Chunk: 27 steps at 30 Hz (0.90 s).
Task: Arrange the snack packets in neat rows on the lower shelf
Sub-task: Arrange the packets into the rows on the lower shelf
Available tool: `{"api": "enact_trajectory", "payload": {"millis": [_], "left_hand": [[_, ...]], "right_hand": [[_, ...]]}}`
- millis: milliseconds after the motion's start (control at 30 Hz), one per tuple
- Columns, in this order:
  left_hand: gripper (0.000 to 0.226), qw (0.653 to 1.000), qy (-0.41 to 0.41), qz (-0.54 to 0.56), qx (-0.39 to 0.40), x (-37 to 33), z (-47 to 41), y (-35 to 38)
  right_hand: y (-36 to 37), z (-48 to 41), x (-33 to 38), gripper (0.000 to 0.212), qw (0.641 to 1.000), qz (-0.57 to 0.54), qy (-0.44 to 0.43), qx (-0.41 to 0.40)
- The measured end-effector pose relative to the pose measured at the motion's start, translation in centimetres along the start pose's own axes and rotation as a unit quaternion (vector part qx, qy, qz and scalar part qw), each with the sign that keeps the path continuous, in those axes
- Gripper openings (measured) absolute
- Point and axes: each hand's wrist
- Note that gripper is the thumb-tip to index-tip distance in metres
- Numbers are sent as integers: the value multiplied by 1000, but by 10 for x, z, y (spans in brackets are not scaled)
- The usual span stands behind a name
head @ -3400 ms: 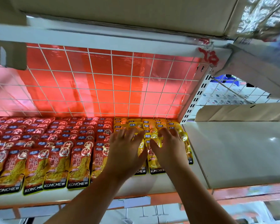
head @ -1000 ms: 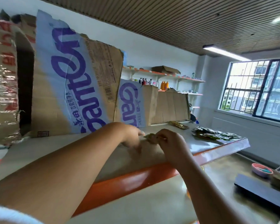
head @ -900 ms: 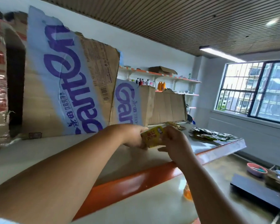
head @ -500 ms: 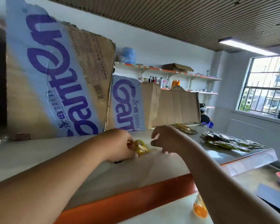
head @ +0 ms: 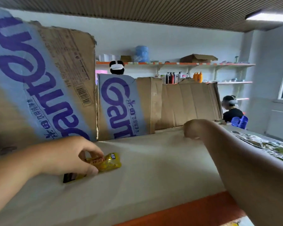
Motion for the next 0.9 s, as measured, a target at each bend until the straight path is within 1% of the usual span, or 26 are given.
{"api": "enact_trajectory", "payload": {"millis": [67,167,200,233,300,333,367,400,433,500,567,767,833,900], "left_hand": [[35,1000,-2,0,4,5,0,-2],[35,1000,-1,16,11,10,-1,-2],[36,1000,-2,23,15,11,-1,-1],[39,1000,-4,25,19,13,-1,0],[47,999,-7,15,28,11,-1,-1],[49,999,-7,10,29,10,-1,-2],[49,999,-5,12,29,8,-3,-3],[48,999,-4,20,29,9,-2,-2],[47,999,0,27,29,9,-3,-3],[46,999,4,30,26,10,-2,-1],[46,999,6,31,25,11,-2,-1],[46,999,-9,22,35,9,0,-2],[46,999,-18,0,37,4,2,-4],[47,999,-22,-19,40,-3,7,-5]], "right_hand": [[-7,15,20,27,999,27,-34,0],[-20,45,49,31,989,28,-146,-7],[-24,56,57,30,983,-6,-185,0],[-27,67,65,29,972,-63,-226,19],[-34,89,76,21,937,-170,-293,89],[-37,97,79,18,921,-200,-316,108],[-38,104,82,14,914,-206,-332,106],[-37,107,87,7,916,-193,-341,92],[-36,107,89,7,923,-163,-342,73],[-32,105,89,25,939,-95,-324,61],[-30,102,88,35,945,-70,-310,73],[-29,103,91,38,933,-81,-339,87],[-28,106,95,37,930,-75,-351,85],[-28,111,100,41,929,-88,-346,93]]}}
Point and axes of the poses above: each hand's wrist, its own z-axis away from the middle knuckle, its own y-axis out of the palm, x = y × z, and after that the axes turned 4 degrees about -z, right-handed
